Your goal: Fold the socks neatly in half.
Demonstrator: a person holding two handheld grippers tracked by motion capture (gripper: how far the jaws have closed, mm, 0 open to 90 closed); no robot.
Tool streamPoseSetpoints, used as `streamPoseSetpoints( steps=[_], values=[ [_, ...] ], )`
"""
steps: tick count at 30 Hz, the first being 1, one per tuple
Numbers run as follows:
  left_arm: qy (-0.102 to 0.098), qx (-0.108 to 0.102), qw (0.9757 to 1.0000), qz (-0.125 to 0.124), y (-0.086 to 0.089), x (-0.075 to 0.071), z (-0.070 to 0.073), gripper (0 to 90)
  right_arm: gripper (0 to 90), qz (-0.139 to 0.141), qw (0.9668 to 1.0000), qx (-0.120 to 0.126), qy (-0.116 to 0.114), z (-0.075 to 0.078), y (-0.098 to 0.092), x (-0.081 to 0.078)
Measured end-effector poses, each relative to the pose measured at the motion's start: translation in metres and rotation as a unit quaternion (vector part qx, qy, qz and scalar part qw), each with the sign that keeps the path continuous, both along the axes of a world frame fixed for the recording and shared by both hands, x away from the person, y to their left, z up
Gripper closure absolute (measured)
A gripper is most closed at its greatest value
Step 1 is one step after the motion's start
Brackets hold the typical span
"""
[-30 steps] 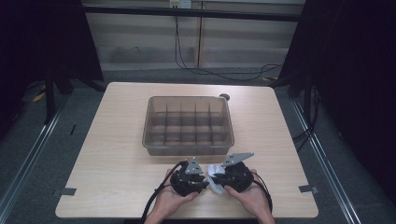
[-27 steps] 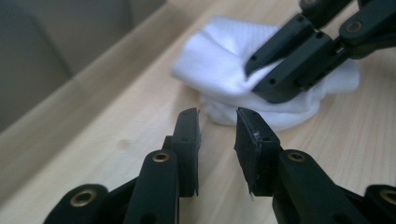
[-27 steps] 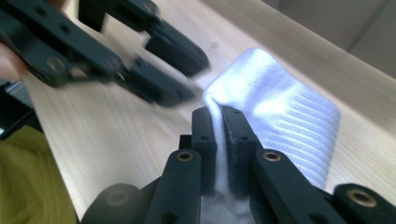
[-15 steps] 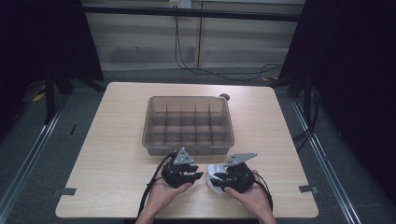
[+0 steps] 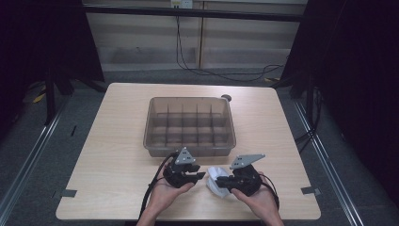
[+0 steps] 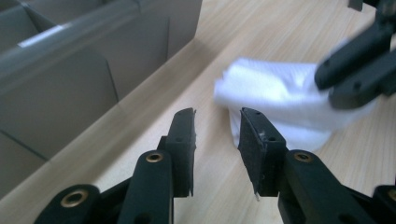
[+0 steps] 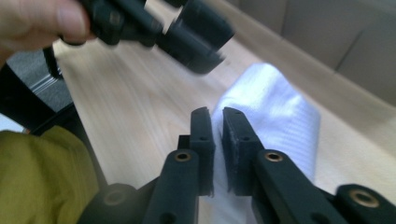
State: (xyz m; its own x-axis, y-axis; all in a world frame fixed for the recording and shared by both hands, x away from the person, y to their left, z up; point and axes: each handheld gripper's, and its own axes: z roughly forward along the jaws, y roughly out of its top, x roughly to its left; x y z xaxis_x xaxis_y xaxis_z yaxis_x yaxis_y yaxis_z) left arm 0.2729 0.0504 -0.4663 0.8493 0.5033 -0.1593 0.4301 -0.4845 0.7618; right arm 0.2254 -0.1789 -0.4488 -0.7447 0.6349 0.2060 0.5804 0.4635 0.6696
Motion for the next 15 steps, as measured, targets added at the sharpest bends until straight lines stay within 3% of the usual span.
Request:
streamPoseSetpoints(
  steps=[4,8,13,15],
  values=[
    [-0.005,-0.006,1.0000,0.005,-0.007,0.003,0.008,62.5,87.5,0.001,1.0000,-0.006,0.007,-0.011,0.005,-0.002],
    [-0.009,-0.006,0.9999,-0.005,-0.021,0.008,0.012,58.9,87.4,0.011,0.9998,-0.002,0.014,-0.018,0.010,-0.005],
    [-0.018,0.033,0.9992,-0.013,-0.037,0.003,0.001,59.4,81.1,0.009,1.0000,0.000,0.004,-0.011,0.006,-0.005],
    [-0.013,0.032,0.9993,-0.010,-0.038,0.004,-0.002,60.7,81.4,0.002,0.9999,0.011,-0.005,-0.005,0.000,-0.005]
  ],
)
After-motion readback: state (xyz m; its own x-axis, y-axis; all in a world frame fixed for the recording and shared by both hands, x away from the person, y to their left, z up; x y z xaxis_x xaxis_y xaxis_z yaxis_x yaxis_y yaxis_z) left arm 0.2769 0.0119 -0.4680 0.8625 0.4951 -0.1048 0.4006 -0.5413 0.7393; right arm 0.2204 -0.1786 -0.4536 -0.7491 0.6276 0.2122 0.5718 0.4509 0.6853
